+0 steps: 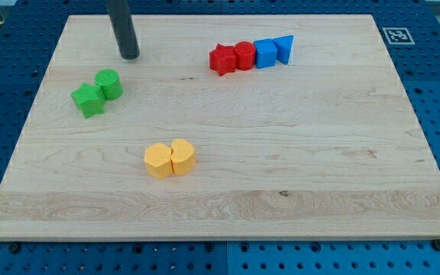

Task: Place the arm at the green circle

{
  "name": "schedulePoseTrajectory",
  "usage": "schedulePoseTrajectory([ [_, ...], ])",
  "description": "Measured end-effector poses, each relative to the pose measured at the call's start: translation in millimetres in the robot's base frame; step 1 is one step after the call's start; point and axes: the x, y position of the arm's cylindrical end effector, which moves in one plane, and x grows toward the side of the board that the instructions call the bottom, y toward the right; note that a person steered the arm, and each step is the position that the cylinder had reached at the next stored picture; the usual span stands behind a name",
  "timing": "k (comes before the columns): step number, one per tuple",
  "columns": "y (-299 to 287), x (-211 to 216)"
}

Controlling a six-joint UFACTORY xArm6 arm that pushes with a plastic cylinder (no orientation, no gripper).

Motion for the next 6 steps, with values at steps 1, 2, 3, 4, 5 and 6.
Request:
schedulePoseTrajectory([
  [1,-25,-1],
  [2,-48,4],
  [3,-52,24],
  [4,-49,38],
  [5,-49,40],
  [6,-47,46],
])
